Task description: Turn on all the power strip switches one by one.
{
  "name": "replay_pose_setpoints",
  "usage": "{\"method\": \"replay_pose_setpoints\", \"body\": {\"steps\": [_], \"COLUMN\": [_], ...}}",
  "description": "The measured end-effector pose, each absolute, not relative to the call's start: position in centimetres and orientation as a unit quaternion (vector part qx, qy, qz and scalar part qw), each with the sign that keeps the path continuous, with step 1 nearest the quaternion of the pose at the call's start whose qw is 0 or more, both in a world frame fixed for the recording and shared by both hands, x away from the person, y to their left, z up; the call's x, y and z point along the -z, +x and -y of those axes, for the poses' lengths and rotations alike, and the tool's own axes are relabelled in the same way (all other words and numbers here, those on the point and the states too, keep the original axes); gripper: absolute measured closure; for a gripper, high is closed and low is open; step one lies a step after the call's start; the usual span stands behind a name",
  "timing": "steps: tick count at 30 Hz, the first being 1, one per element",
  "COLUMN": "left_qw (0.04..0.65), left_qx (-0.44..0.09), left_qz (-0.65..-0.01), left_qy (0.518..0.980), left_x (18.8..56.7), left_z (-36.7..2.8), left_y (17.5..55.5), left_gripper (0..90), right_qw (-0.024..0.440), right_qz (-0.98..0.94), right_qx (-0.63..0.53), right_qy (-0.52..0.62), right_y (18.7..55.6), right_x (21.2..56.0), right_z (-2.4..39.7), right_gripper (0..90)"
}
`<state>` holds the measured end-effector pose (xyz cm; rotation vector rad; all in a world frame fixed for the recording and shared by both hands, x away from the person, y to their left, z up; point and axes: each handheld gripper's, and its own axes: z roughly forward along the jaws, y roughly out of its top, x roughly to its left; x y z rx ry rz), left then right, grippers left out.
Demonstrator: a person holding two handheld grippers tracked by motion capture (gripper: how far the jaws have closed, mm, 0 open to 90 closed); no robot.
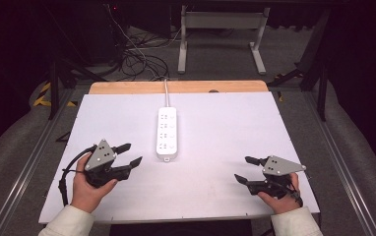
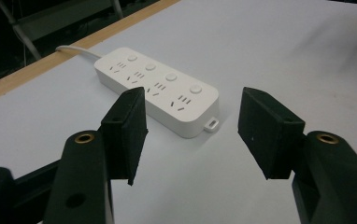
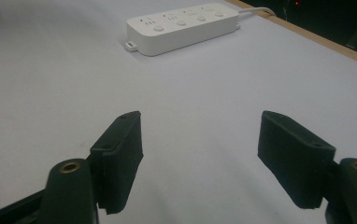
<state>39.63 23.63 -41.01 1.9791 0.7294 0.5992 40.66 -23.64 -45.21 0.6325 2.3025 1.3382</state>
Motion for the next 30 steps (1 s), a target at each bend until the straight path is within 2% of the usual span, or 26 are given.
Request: {"method": "replay_pose_setpoints", "body": {"steps": [30], "left_qw": [0.417], "left_qx": [-0.220], "left_qz": [-0.275], "left_qy": [0.838], "left_x": [39.8], "left_z": [-18.7], "left_y": [44.0], "left_gripper": [47.1], "right_qw": [0.198], "right_qz": [-0.825], "right_qx": [-0.481], "right_qy": [0.221], "right_y": [40.7], "right_x": [45.3], "right_z": [23.5], "right_gripper": [30.2]}}
